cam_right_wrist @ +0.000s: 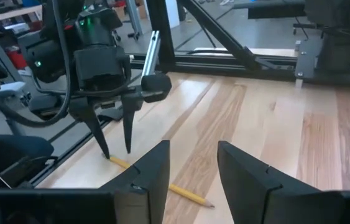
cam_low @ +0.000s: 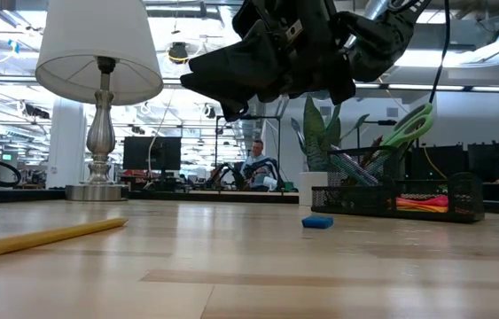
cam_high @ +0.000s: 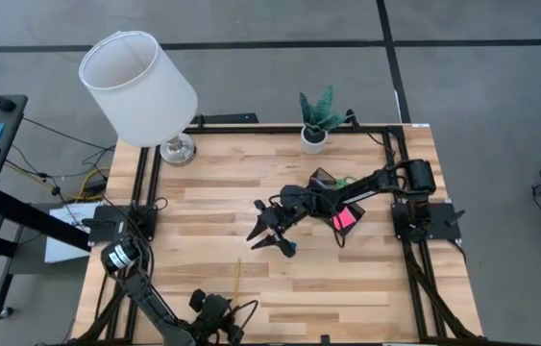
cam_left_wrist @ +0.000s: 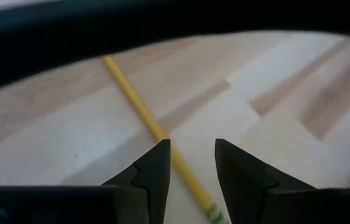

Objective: Pick and place office supplies into organizer
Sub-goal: Put the yellow pencil into the desk organizer

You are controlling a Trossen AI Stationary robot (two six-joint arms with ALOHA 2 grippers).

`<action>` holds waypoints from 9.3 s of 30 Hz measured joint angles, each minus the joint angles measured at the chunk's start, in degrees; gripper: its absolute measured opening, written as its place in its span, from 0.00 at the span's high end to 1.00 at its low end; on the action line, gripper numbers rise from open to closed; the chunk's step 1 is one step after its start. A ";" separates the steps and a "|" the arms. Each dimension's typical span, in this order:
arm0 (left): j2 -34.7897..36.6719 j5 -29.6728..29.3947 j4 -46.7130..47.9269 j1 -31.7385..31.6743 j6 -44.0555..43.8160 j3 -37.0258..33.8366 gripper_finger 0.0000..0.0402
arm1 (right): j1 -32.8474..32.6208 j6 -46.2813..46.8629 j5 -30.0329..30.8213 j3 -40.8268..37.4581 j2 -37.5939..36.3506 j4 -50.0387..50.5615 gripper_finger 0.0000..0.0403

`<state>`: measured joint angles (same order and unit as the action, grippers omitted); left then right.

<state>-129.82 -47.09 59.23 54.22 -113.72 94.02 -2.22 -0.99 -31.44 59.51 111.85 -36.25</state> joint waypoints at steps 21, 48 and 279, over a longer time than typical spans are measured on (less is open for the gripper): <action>0.44 -10.13 -3.15 -1.88 -1.03 0.39 0.71 | 0.00 0.02 0.00 0.00 0.00 0.28 0.69; 0.46 -10.68 1.74 -3.24 -2.41 0.42 0.71 | 0.00 0.01 0.00 0.00 0.00 0.26 0.69; -0.80 -4.84 -3.18 1.88 -9.27 -17.28 0.97 | -1.14 14.58 3.43 -0.02 0.00 -0.13 0.69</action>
<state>-130.62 -51.93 56.05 56.10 -122.98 76.74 -3.36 13.58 -28.01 59.48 111.85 -36.38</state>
